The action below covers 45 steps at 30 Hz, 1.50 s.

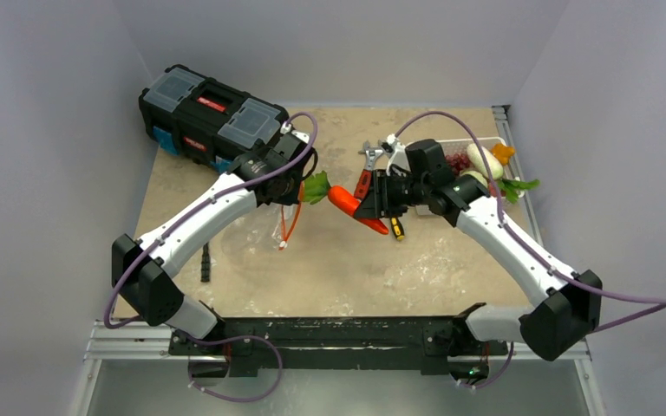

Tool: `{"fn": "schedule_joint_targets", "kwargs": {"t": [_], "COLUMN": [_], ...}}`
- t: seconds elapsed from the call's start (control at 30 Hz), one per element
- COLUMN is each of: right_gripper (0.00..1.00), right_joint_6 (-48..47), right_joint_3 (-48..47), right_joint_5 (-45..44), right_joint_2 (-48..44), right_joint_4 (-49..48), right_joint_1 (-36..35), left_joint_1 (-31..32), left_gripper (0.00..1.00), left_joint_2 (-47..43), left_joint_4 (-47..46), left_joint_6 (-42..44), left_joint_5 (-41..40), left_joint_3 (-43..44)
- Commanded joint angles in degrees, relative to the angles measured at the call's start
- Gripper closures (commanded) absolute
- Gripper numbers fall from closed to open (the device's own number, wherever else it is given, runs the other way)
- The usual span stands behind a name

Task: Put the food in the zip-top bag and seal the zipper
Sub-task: Place the fake vegetable in the zipper food storage bag.

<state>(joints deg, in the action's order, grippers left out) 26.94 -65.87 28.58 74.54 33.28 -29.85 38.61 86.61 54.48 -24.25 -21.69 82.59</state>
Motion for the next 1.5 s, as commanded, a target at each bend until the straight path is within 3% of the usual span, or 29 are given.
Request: {"fn": "schedule_joint_targets", "kwargs": {"t": [0.0,0.5,1.1,1.2,1.47], "right_gripper": [1.0,1.0,1.0,1.0,1.0], "right_joint_6": [-3.2,-0.5,0.8,4.4,26.1], "right_joint_3": [-5.1,-9.1,-12.4,-11.2,-7.4], "right_joint_5": [-5.6,-5.9,-7.5,-8.4,-11.1], "right_joint_2": [-3.3,3.7,10.3,11.0,11.6], "right_joint_4": [5.2,2.7,-0.5,-2.8,-17.9], "right_joint_1": [0.2,-8.4,-13.0,-13.0,-12.8], "left_joint_1": [-0.5,-0.5,-0.5,-0.5,-0.5], "left_gripper": [1.0,1.0,1.0,1.0,1.0], "left_joint_2": [0.1,-1.0,-4.8,-5.3,-6.6], "left_joint_4": [-1.4,-2.3,-8.3,-8.9,-9.6], "left_joint_6": [0.8,1.0,3.3,3.2,2.4], "left_joint_5": [-0.6,1.4,11.3,11.6,12.1], "left_joint_3": [-0.5,-1.0,-4.4,-4.8,-5.4]}}
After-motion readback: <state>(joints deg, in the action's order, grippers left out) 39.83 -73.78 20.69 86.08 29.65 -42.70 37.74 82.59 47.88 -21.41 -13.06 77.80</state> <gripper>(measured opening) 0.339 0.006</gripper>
